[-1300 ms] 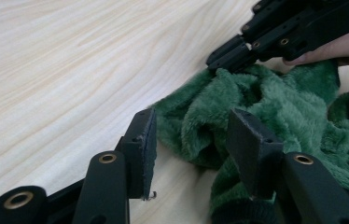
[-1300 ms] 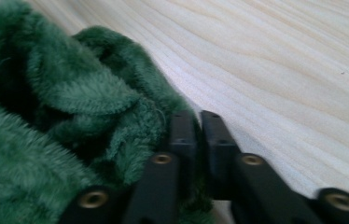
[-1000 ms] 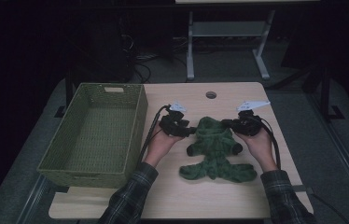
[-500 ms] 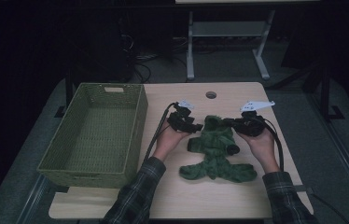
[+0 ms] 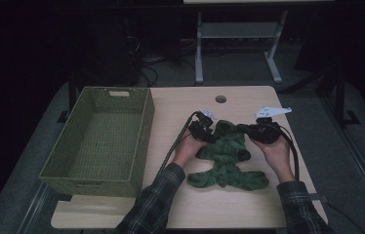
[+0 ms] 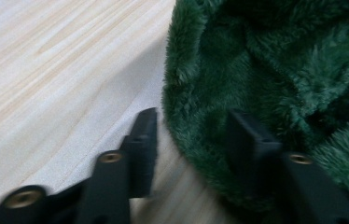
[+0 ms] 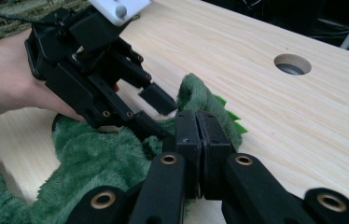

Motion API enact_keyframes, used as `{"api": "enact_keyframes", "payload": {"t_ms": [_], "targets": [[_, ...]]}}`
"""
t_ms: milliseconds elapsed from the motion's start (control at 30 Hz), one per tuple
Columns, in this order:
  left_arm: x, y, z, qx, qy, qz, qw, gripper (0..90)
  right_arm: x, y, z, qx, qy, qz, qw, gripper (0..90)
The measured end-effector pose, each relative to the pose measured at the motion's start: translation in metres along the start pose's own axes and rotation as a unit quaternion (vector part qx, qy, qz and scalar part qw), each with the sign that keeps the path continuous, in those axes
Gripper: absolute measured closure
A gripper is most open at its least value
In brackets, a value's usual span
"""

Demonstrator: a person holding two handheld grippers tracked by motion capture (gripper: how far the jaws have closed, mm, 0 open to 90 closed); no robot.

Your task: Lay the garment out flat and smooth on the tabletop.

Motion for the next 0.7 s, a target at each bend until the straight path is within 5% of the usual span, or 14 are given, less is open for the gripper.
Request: {"api": "enact_keyframes", "payload": {"t_ms": [67, 133, 200, 267, 467, 600, 700], "targets": [[0.001, -0.001, 0.000, -0.004, -0.004, -0.007, 1.0000, 61.0, 0.000, 0.001, 0.000, 0.002, -0.001, -0.001, 1.0000, 88.1], [0.002, -0.001, -0.001, -0.010, -0.013, -0.010, 0.9998, 82.1, 0.000, 0.002, -0.001, 0.005, 0.000, 0.001, 1.0000, 88.1], [0.000, 0.002, 0.000, -0.013, -0.004, -0.003, 0.9999, 87.6, 0.000, 0.004, -0.001, 0.009, -0.001, 0.004, 1.0000, 88.1], [-0.001, 0.004, 0.000, -0.013, -0.005, -0.007, 0.9999, 88.9, 0.001, 0.005, -0.001, 0.009, 0.000, 0.005, 0.9999, 88.1], [-0.006, 0.040, 0.003, 0.050, -0.002, -0.043, 0.9978, 89.5, 0.007, 0.002, 0.004, 0.003, -0.004, 0.017, 0.9998, 88.1], [-0.007, 0.060, 0.006, 0.083, -0.009, -0.071, 0.9939, 89.7, 0.012, -0.012, 0.010, -0.019, -0.012, 0.034, 0.9992, 88.1], [-0.009, 0.065, 0.011, 0.085, -0.014, -0.082, 0.9929, 89.7, 0.014, -0.028, 0.016, -0.040, -0.020, 0.051, 0.9977, 88.1]]}}
Point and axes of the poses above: each handheld gripper's, and its own axes: y roughly backward along the jaws, z roughly out of its underside, x roughly to its right, the point moved 1 cm from there along -y, roughly forward along the jaws, and after that the axes turned 15 degrees about z, right-handed, at the moved point
